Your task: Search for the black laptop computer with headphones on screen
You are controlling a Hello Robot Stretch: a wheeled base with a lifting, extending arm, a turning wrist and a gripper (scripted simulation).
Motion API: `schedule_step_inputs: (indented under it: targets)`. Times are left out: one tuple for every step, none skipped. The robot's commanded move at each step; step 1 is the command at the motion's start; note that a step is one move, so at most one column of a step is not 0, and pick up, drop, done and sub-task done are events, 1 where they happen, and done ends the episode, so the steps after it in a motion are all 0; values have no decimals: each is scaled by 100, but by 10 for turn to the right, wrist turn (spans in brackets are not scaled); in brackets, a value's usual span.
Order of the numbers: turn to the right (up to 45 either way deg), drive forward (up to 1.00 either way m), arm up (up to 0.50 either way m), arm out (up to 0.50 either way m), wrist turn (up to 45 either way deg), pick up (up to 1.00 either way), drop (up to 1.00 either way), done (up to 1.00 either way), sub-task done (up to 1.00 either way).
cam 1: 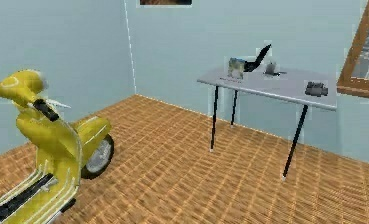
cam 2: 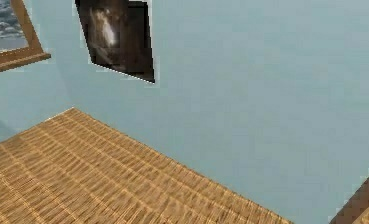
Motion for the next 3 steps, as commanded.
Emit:
schedule_step_inputs:
  targets:
    - [0, 75, 0, 0, 0, 0, 0, 0, 0]
    - [-60, 0, 0, 0, 0, 0, 0, 0, 0]
    - [-30, 0, 0, 0, 0, 0, 0, 0, 0]
